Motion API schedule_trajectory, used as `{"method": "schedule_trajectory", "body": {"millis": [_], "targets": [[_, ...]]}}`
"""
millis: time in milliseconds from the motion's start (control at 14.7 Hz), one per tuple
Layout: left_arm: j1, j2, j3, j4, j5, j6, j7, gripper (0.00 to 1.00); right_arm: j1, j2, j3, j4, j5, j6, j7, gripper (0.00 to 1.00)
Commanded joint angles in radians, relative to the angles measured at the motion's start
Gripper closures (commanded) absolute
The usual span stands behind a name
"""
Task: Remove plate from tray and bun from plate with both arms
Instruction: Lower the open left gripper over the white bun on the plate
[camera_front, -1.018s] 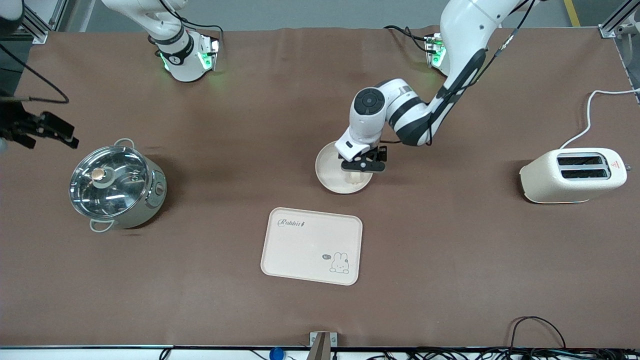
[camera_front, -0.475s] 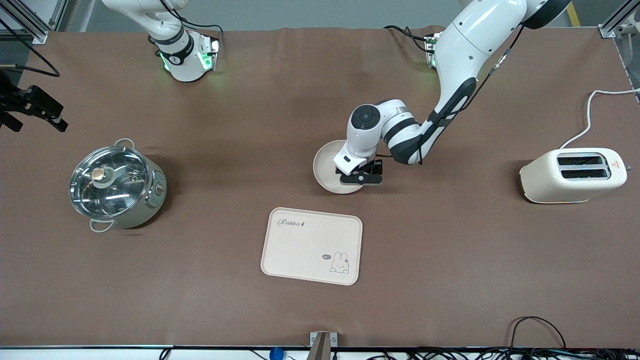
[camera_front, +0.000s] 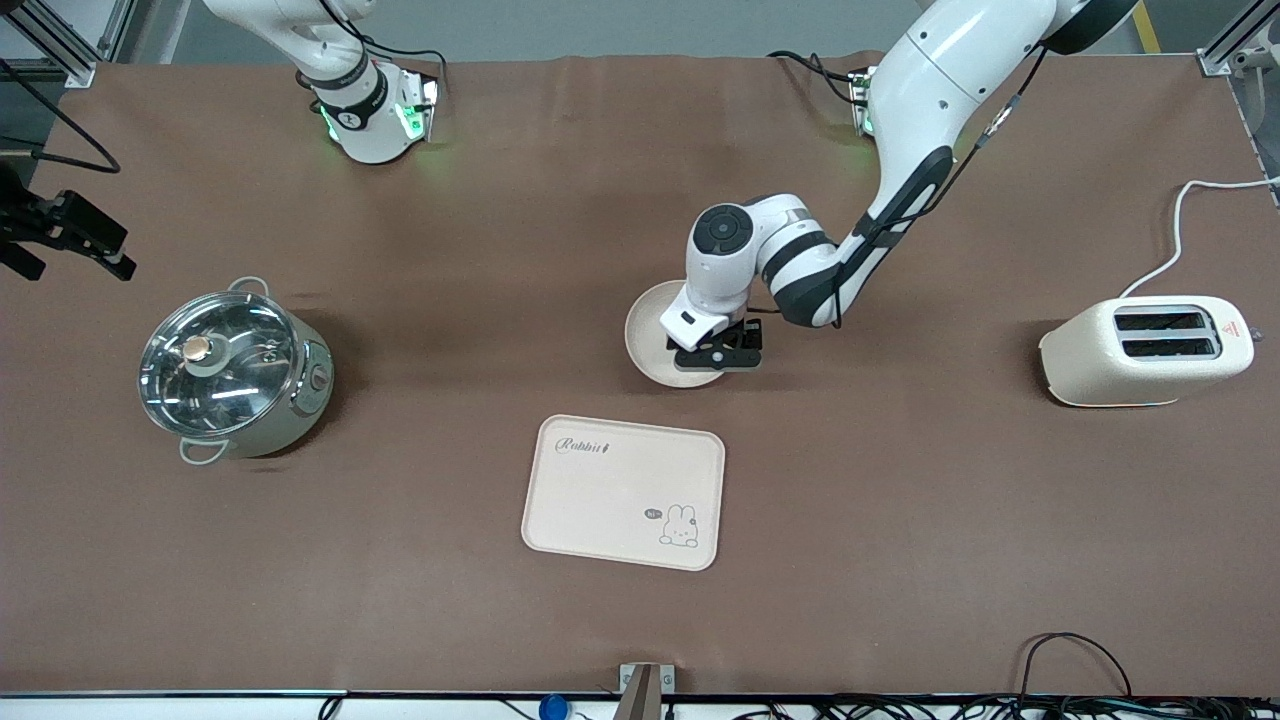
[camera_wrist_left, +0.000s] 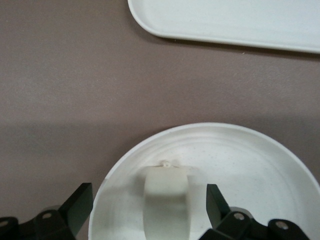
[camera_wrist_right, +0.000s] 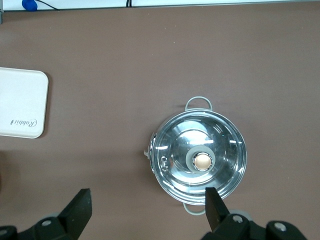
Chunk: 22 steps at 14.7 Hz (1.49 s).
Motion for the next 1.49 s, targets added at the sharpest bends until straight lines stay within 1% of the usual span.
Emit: {"method": "schedule_trajectory", "body": {"millis": [0,136,271,475,543,611,747,814,882,950,1290,1425], "targets": [[-0.007,-0.024,-0.026,0.047,-0.061,-0.085,-0.014,0.00,0.001,0.002,0.004,0.017,-0.021,-0.021,0.024,0.00],[-0.005,-0.019,-0.029,0.054,-0.066,-0.093,-0.011,0.00,0.000,0.002,0.004,0.017,-0.021,-0.021,0.024,0.00],[-0.005,0.007,-0.028,0.054,-0.098,-0.093,-0.008,0.00,0.000,0.002,0.004,0.017,-0.021,-0.021,0.024,0.00],[-0.007,0.019,-0.028,0.057,-0.099,-0.085,-0.010,0.00,0.000,0.002,0.004,0.017,-0.021,-0.044,0.027,0.00],[-0.008,0.036,-0.028,0.066,-0.106,-0.085,-0.022,0.00,0.000,0.002,0.004,0.017,-0.021,-0.064,0.027,0.00],[-0.024,0.048,-0.028,0.096,-0.107,-0.085,-0.034,0.00,0.000,0.002,0.004,0.017,-0.021,-0.067,0.027,0.00],[-0.036,0.054,-0.026,0.109,-0.107,-0.087,-0.042,0.00,0.000,0.002,0.002,0.019,-0.021,-0.067,0.027,0.00],[-0.038,0.056,-0.026,0.112,-0.109,-0.090,-0.047,0.03,0.000,0.002,0.004,0.019,-0.021,-0.067,0.027,0.00],[-0.045,0.060,-0.026,0.113,-0.107,-0.093,-0.057,0.13,0.000,0.002,0.004,0.019,-0.021,-0.067,0.025,0.00],[-0.054,0.062,-0.025,0.114,-0.107,-0.093,-0.061,0.21,0.000,0.001,0.004,0.017,-0.021,-0.067,0.027,0.00],[-0.051,0.073,-0.020,0.106,-0.092,-0.093,-0.059,0.16,0.000,0.002,0.004,0.019,-0.021,-0.067,0.027,0.00],[-0.047,0.074,-0.020,0.101,-0.078,-0.093,-0.059,0.16,0.000,0.001,0.004,0.019,-0.021,-0.067,0.027,0.00]]}}
